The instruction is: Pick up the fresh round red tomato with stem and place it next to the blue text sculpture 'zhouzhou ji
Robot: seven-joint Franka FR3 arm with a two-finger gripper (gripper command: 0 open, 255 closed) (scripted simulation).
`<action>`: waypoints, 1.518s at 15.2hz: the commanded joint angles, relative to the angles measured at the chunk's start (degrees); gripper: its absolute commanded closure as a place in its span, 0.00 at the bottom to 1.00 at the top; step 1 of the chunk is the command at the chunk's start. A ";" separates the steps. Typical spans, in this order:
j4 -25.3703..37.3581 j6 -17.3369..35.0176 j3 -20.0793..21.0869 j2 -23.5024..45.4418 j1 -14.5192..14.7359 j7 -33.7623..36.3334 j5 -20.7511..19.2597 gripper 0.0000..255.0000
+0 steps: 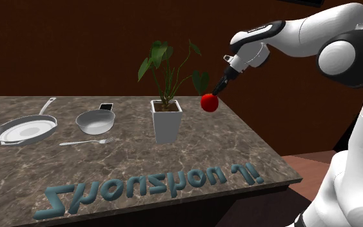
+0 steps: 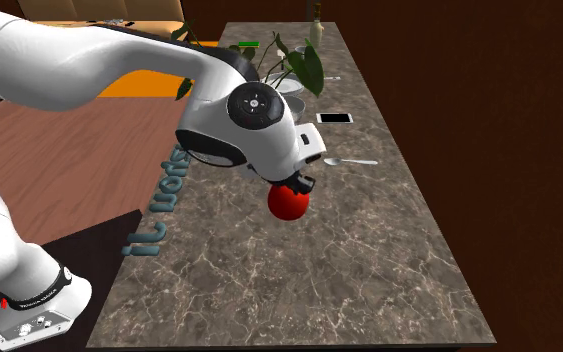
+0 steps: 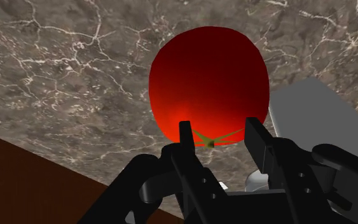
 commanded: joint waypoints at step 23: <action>-0.82 2.54 5.17 -9.83 10.28 19.99 -11.03 1.00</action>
